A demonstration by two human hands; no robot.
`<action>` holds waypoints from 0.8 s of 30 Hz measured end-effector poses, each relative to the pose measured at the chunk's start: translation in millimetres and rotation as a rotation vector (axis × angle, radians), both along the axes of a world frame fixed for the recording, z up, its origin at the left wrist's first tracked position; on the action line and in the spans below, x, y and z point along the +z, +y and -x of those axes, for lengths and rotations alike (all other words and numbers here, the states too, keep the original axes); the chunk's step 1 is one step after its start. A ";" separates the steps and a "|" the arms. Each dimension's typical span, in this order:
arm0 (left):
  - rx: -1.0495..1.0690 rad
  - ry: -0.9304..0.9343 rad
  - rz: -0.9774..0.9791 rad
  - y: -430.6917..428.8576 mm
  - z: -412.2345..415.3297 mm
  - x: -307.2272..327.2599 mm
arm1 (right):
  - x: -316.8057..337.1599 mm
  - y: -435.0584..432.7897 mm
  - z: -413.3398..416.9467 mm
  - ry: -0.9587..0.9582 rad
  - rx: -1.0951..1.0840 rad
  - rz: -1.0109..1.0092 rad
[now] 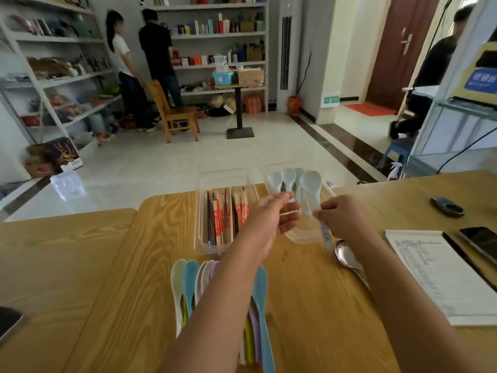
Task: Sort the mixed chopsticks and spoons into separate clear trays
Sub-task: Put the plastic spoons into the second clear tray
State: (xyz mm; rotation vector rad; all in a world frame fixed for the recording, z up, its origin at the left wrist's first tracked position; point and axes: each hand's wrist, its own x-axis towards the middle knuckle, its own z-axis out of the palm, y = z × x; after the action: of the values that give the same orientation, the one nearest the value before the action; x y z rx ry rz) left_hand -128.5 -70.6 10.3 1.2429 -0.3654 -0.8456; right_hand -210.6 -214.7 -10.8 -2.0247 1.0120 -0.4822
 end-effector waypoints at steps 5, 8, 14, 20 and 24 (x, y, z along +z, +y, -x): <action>0.026 -0.017 -0.054 -41.7 -43.8 4.3 | 1.3 -58.4 -70.3 0.146 -0.097 0.141; 0.021 -0.018 -0.054 -55.3 -65.0 0.4 | -2.2 -70.6 -100.5 0.221 -0.093 0.209; 0.017 -0.025 -0.053 -63.1 -87.4 -12.5 | -20.1 -76.8 -140.1 0.387 -0.042 0.328; 0.011 -0.034 -0.082 -64.1 -94.5 -23.2 | -41.1 -80.4 -148.9 0.420 -0.043 0.372; 0.014 -0.021 -0.112 -67.4 -97.4 -26.5 | -47.1 -85.1 -148.6 0.329 -0.071 0.323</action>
State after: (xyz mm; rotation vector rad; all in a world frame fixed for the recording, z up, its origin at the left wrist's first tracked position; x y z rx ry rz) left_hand -31.1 -138.0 -16.1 1.3579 -0.3292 -0.8514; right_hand -62.0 -299.8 -57.9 -2.4176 1.2715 -0.3740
